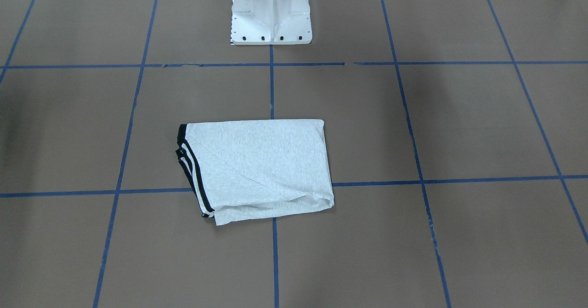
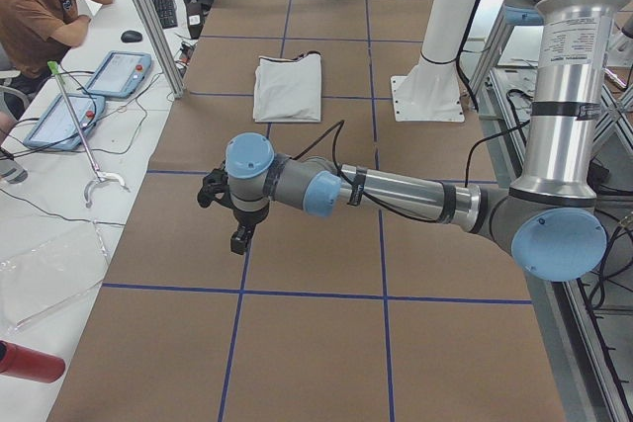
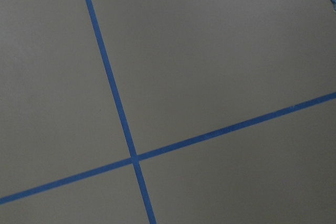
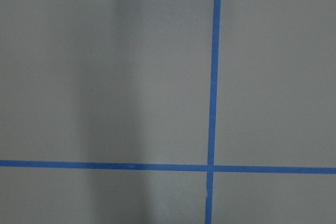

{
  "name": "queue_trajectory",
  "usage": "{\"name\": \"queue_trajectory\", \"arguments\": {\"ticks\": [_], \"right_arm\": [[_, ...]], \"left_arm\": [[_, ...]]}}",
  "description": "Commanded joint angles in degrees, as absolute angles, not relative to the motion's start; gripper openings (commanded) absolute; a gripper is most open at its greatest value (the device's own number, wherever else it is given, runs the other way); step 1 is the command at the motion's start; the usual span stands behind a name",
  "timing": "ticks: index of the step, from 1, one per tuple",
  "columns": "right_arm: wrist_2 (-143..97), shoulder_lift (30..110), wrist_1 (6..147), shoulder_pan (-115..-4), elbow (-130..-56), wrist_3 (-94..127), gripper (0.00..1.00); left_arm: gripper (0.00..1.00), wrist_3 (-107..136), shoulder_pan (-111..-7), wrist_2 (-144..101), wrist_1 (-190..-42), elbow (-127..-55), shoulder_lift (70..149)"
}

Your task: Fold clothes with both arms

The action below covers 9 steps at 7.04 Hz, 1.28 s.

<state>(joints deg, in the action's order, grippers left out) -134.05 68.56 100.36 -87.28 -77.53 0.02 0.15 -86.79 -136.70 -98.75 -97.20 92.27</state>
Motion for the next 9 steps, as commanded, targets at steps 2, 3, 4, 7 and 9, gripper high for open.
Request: {"name": "queue_trajectory", "arguments": {"ticks": [2, 3, 4, 7, 9], "right_arm": [[-134.39, 73.65, 100.28, -85.78, -83.75, 0.53, 1.00], [-134.12, 73.65, 100.20, -84.30, -83.59, 0.70, 1.00], [-133.25, 73.65, 100.20, -83.50, -83.41, 0.79, 1.00], [-133.76, 75.67, 99.76, -83.50, -83.06, 0.97, 1.00], [-135.87, 76.46, 99.67, -84.19, -83.06, 0.97, 1.00]], "left_arm": [[1.00, 4.90, -87.36, -136.67, -99.05, -95.46, 95.79], [1.00, 4.92, -87.19, -134.93, -100.01, -94.58, 95.89], [1.00, 5.10, -87.10, -133.43, -101.15, -93.96, 95.89], [1.00, 5.36, -87.19, -133.86, -100.63, -92.65, 96.24], [1.00, 5.19, -87.36, -133.42, -99.67, -91.50, 97.91]]}}
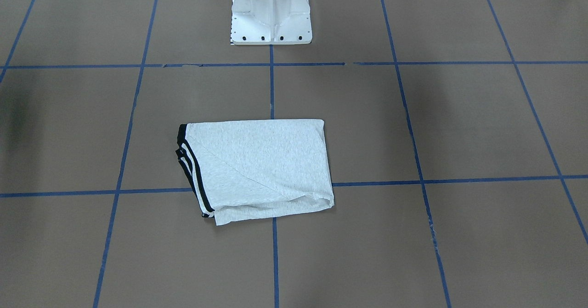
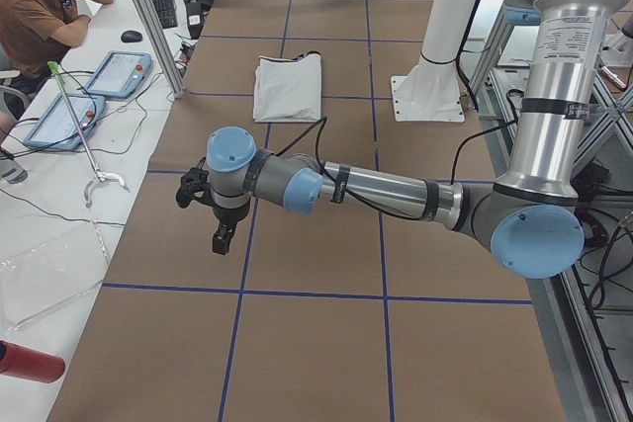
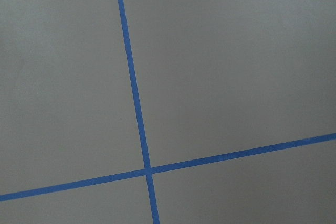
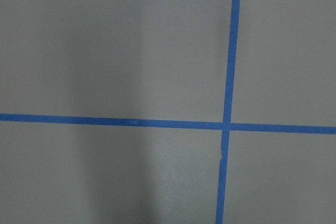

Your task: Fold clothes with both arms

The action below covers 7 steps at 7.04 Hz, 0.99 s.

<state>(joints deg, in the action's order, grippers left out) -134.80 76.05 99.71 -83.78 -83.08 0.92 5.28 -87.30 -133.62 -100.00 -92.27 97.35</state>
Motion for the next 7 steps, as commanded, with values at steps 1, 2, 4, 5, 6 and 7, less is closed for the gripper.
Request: {"name": "queue_trajectory", "arguments": {"ticks": [1, 2, 4, 5, 6, 7], "right_arm": [[-135.88, 76.29, 99.58, -84.46, -83.14, 1.05, 1.00], [-135.79, 76.20, 99.49, -84.64, -83.14, 0.97, 1.00], [-135.79, 76.11, 99.49, -84.55, -83.58, 1.05, 1.00], [-135.88, 76.29, 99.49, -84.55, -83.67, 1.05, 1.00], [-135.88, 76.64, 99.58, -84.64, -83.58, 1.05, 1.00], [-136.05, 76.73, 99.58, -84.81, -83.85, 1.05, 1.00]], "left_arm": [[1.00, 5.27, -87.36, -133.94, -99.67, -91.58, 98.08], [1.00, 5.27, -87.45, -133.95, -99.93, -92.10, 98.09], [1.00, 4.75, -87.45, -133.94, -100.55, -92.55, 98.17], [1.00, 4.75, -87.54, -134.03, -100.37, -92.64, 98.00], [1.00, 4.75, -87.54, -134.03, -100.37, -92.72, 97.65], [1.00, 4.83, -87.54, -134.03, -100.37, -92.72, 97.56]]}}
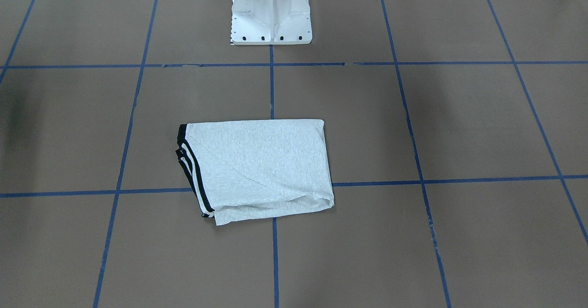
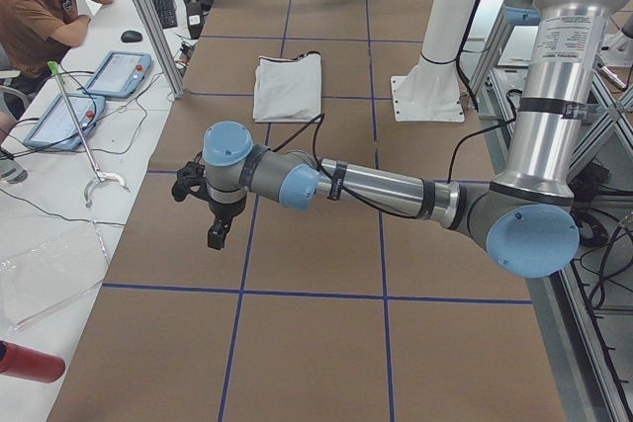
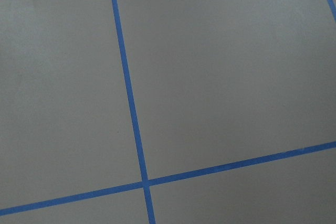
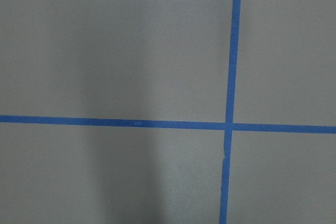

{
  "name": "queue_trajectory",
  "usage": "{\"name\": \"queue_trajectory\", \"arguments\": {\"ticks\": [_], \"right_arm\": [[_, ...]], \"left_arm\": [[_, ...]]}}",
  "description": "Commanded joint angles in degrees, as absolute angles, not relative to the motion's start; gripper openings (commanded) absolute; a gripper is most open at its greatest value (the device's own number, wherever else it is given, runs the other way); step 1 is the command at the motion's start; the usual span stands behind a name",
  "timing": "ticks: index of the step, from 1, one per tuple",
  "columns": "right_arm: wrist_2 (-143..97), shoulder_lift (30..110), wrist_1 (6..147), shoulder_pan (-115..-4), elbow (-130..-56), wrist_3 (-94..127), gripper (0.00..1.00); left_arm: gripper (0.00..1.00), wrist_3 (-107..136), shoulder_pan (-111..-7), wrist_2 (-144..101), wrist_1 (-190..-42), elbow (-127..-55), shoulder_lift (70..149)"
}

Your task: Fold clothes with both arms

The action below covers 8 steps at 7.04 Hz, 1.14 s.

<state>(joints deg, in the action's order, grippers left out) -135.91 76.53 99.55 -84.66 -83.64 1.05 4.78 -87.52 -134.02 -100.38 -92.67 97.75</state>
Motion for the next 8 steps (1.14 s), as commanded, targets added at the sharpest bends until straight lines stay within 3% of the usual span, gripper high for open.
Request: {"name": "queue_trajectory", "arguments": {"ticks": [1, 8], "right_arm": [[-136.05, 76.64, 99.58, -84.81, -83.85, 1.14, 1.00], [-135.97, 76.73, 99.49, -84.81, -84.11, 1.32, 1.00]], "left_arm": [[1.00, 4.92, -87.54, -133.95, -100.46, -92.81, 97.56], [1.00, 5.19, -87.45, -133.68, -100.46, -93.60, 97.82]]}}
